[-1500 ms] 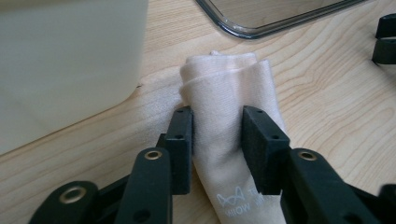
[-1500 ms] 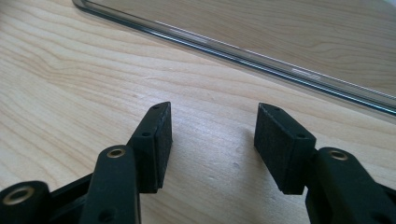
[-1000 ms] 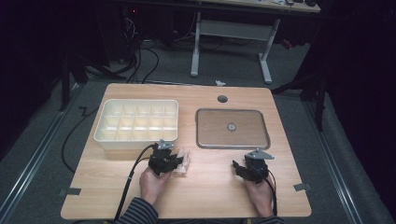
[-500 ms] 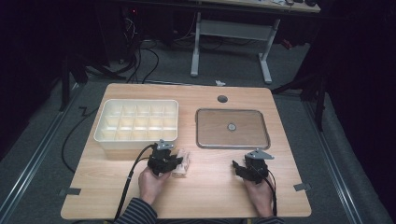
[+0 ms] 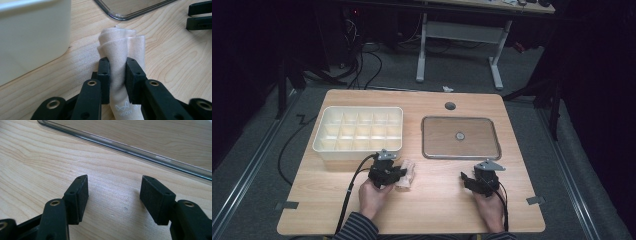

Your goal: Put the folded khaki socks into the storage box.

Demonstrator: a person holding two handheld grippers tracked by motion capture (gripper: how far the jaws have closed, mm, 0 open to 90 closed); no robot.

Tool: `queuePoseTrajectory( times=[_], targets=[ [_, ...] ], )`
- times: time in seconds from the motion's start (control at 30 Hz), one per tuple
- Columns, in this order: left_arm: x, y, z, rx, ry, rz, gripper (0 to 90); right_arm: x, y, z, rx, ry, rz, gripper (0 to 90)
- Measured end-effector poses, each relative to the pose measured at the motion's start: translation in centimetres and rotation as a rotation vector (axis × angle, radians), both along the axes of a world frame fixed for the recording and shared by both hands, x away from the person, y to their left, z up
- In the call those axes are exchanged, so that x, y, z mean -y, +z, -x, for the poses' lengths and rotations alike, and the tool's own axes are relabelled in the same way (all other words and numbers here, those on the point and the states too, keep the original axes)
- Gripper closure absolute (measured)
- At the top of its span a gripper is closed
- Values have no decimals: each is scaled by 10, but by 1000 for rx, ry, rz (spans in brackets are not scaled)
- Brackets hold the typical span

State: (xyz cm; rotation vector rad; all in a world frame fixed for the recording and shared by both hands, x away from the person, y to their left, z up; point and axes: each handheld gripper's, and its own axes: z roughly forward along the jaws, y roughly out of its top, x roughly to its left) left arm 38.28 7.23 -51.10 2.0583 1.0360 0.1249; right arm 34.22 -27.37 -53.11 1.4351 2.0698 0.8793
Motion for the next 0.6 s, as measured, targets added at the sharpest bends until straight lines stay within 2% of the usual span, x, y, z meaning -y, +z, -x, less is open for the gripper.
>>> queuePoseTrajectory(
  times=[0.6],
  targets=[
    [-6, 9, 4, 18, -5, 27, 763, 0, 0, 0, 0, 1, 0, 397]
  ],
)
